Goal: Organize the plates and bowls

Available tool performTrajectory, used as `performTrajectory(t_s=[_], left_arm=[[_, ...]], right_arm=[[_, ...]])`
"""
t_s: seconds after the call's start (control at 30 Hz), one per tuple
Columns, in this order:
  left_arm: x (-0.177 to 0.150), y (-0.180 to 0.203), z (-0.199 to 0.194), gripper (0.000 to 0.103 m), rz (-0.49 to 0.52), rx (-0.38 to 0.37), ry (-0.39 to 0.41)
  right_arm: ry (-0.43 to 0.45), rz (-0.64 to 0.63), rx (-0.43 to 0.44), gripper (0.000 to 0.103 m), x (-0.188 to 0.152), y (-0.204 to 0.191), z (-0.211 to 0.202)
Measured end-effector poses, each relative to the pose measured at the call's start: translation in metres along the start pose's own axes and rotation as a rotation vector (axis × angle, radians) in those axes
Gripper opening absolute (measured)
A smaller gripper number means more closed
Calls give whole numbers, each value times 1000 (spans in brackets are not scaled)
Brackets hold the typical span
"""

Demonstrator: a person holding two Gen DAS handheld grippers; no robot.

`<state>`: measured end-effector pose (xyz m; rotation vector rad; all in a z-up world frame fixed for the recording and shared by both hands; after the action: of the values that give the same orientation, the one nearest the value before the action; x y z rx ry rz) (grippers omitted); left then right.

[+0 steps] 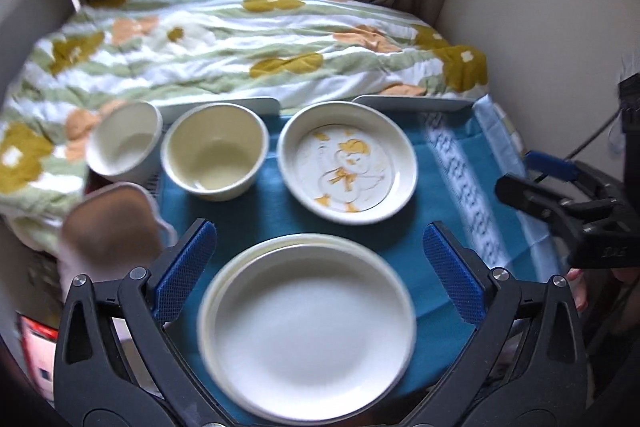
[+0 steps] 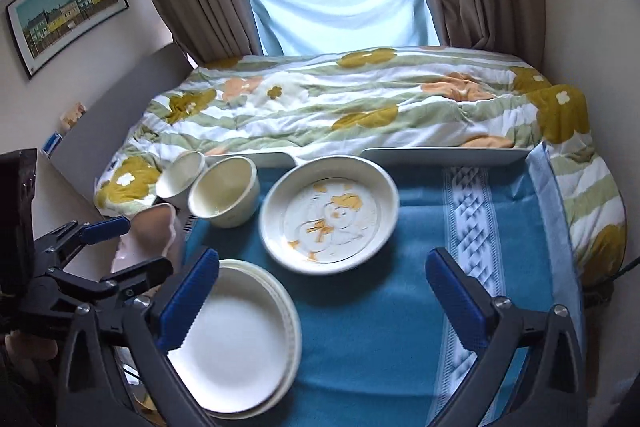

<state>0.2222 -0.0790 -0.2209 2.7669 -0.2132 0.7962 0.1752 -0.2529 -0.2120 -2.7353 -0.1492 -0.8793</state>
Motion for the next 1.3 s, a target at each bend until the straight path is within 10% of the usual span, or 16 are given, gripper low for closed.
performTrajectory(t_s=[0.17,0.37,0.93,1.3], left_arm=[[7,-3,53,101,-147,-6,-59],[7,-15,120,74,-336,25,-133],[-4,-39,165,13,-467,156,-183],[-2,-39,157,12,-462,154,-180]], right_arm=[[-91,-55,23,103,21,36,42],[-225,-76,171,97,34,62,118],[-372,-186,329,15,31,71,195],[-366,-124,352,11,32,76,193]])
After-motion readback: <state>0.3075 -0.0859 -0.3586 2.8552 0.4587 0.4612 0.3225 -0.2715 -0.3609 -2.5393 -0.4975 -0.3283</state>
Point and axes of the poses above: each gripper's, at about its wrist camera, not at the fingertips, and z roughly the way its jaws point, y to its right, x to its top, the point moved 6 cm from there along z, roughly the way its jaws point, and after that the axes turned 1 degree about x, right-handed, at the moved point
